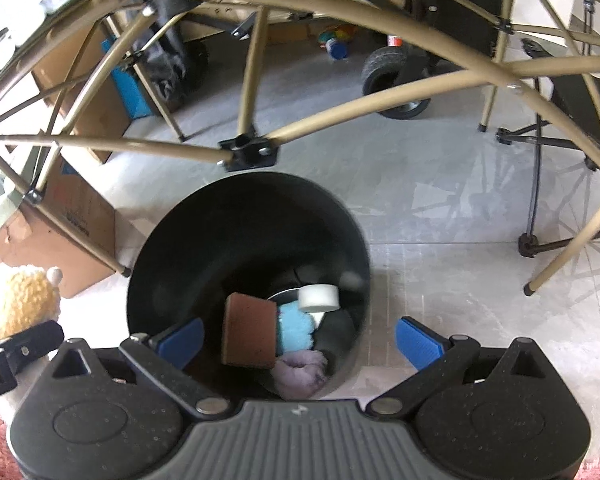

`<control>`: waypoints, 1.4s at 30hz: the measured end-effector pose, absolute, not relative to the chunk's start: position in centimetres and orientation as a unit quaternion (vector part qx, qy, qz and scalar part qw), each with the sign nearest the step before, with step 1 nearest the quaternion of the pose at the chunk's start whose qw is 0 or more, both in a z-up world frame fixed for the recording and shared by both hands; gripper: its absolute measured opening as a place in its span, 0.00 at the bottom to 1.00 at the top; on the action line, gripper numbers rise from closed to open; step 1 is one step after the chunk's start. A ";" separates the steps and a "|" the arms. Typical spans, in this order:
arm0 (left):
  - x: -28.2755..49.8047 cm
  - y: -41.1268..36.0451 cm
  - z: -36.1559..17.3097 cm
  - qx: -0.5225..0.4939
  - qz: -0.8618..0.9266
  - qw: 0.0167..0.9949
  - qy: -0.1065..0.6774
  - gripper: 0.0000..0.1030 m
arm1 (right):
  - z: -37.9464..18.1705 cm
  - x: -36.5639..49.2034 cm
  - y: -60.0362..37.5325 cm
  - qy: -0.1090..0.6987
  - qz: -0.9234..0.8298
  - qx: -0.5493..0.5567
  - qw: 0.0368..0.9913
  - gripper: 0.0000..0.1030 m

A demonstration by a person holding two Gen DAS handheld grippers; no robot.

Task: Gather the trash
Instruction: 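Move the left gripper with the plush toy over the bin and open it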

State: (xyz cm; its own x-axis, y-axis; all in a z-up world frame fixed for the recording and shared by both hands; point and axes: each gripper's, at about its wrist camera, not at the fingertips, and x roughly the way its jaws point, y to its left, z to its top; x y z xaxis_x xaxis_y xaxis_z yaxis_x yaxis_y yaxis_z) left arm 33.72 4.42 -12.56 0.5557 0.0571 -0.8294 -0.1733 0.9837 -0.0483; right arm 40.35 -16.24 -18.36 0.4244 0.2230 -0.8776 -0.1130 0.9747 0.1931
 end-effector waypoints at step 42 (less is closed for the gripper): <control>43.3 -4.4 -16.8 -0.051 0.088 0.837 0.537 0.56 | -19.6 39.2 -29.1 0.508 -0.030 0.145 0.848 1.00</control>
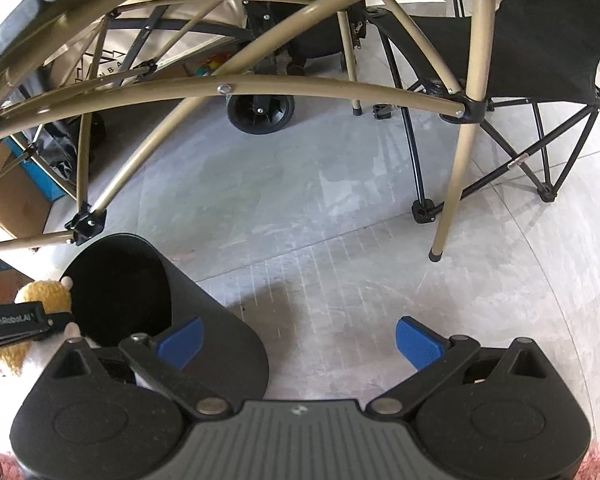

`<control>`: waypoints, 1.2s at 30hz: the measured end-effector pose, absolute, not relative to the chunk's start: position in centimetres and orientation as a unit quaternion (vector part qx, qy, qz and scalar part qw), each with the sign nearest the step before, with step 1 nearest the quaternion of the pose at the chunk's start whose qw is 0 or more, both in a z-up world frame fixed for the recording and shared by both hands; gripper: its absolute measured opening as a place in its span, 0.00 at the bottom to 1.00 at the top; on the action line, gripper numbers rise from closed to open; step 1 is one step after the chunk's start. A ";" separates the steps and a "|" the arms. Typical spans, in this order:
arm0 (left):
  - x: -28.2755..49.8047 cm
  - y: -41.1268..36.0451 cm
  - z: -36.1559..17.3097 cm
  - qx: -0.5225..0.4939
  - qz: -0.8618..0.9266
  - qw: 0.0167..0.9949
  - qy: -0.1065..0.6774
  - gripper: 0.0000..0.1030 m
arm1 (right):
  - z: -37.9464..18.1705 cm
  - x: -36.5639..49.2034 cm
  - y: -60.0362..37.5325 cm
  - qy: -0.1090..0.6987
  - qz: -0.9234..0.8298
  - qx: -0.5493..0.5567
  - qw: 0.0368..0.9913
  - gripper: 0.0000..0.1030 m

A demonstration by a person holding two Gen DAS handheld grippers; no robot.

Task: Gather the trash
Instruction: 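Move the left gripper with the plush toy over the bin and open it, then raise both tools back up toward the table items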

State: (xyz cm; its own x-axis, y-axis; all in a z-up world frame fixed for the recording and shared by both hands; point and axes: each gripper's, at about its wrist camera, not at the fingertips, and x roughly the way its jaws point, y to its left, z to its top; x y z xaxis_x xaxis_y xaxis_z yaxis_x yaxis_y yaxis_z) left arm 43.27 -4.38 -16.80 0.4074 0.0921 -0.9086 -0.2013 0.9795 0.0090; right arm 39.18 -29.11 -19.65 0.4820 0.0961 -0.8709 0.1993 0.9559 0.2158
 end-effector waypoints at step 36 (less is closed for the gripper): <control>42.2 -4.2 -15.5 -0.059 0.070 0.840 0.536 1.00 | -19.3 39.0 -28.5 0.507 -0.026 0.139 0.850 1.00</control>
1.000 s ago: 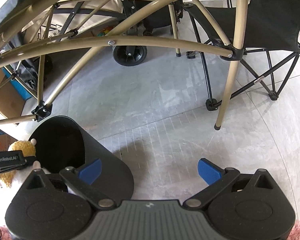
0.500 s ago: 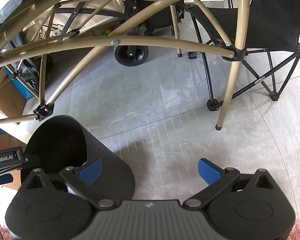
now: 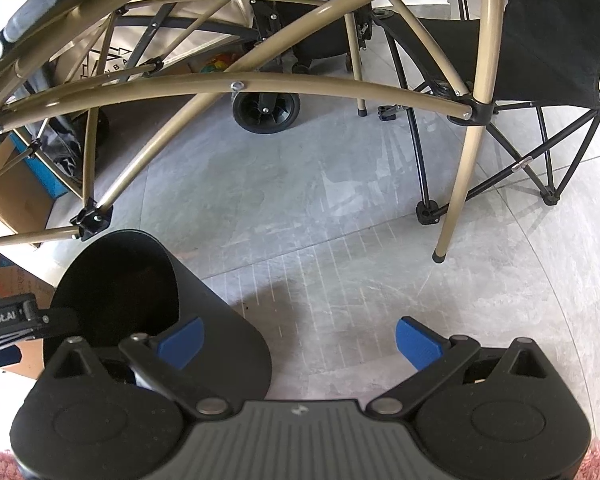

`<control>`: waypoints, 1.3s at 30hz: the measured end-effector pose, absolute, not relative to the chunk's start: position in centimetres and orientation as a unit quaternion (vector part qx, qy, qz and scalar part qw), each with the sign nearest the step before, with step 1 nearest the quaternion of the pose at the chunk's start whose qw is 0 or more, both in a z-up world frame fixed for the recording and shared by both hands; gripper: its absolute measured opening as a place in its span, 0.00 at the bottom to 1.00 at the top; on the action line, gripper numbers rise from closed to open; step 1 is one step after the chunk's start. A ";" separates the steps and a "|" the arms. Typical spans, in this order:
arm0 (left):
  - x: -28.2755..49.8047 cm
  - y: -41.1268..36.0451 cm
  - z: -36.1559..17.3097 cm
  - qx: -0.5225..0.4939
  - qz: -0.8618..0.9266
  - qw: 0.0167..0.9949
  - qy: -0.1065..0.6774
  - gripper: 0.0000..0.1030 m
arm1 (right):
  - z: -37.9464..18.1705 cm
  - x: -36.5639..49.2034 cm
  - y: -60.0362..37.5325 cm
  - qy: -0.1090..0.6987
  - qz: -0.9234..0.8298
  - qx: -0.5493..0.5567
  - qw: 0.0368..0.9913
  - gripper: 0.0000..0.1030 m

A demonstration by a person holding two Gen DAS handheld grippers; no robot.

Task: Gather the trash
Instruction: 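Raise both tools back up toward the table items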

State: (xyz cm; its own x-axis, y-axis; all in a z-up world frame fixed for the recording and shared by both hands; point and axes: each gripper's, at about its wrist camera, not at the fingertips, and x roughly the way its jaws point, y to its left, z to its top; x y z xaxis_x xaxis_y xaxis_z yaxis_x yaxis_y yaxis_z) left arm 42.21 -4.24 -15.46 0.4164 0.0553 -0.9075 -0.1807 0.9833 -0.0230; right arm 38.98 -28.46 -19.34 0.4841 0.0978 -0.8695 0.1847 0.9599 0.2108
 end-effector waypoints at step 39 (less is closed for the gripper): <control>34.6 -2.9 -1.6 -0.070 0.020 0.934 0.349 1.00 | -5.7 33.3 -26.1 0.307 0.035 0.112 0.944 1.00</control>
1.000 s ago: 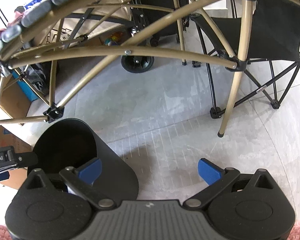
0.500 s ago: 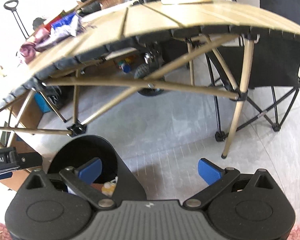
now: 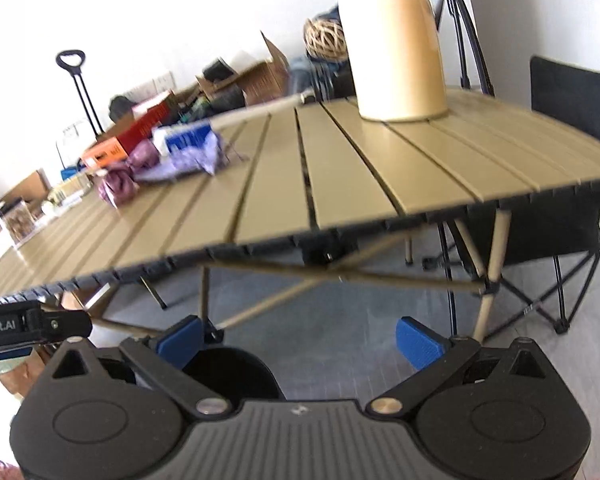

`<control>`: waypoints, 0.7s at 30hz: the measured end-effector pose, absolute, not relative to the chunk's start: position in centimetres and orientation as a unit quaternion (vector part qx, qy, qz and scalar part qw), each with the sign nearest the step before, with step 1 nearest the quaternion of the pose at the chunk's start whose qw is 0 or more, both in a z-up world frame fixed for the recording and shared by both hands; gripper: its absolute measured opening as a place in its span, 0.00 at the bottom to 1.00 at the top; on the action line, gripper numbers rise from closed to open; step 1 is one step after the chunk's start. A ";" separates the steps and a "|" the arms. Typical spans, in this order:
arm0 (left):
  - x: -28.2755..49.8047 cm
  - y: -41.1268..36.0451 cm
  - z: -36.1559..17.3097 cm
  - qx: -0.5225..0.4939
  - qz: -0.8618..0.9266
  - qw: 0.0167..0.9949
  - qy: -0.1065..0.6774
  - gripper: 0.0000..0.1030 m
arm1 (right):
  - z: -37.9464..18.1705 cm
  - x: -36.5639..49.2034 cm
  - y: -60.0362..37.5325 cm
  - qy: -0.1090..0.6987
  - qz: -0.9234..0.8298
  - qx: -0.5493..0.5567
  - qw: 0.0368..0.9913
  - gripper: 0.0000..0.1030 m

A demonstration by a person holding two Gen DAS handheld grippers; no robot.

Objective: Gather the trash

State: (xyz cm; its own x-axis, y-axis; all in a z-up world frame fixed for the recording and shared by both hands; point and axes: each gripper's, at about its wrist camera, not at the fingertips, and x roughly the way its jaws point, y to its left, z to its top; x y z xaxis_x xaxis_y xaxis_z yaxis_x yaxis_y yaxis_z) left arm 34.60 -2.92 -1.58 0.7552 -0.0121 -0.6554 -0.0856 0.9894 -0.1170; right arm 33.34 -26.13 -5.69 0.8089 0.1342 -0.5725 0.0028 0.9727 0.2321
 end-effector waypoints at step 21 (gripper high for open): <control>38.3 1.4 4.4 -0.094 0.063 0.959 0.259 1.00 | 0.9 38.8 -21.5 0.211 0.085 0.083 0.970 1.00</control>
State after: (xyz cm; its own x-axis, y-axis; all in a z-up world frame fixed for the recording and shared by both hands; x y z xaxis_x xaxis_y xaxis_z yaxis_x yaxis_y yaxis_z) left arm 38.29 1.38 4.36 0.8575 0.0721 -0.5093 -0.1695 0.9744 -0.1475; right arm 38.79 -21.53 0.87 0.8966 0.2002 -0.3949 -0.1298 0.9716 0.1978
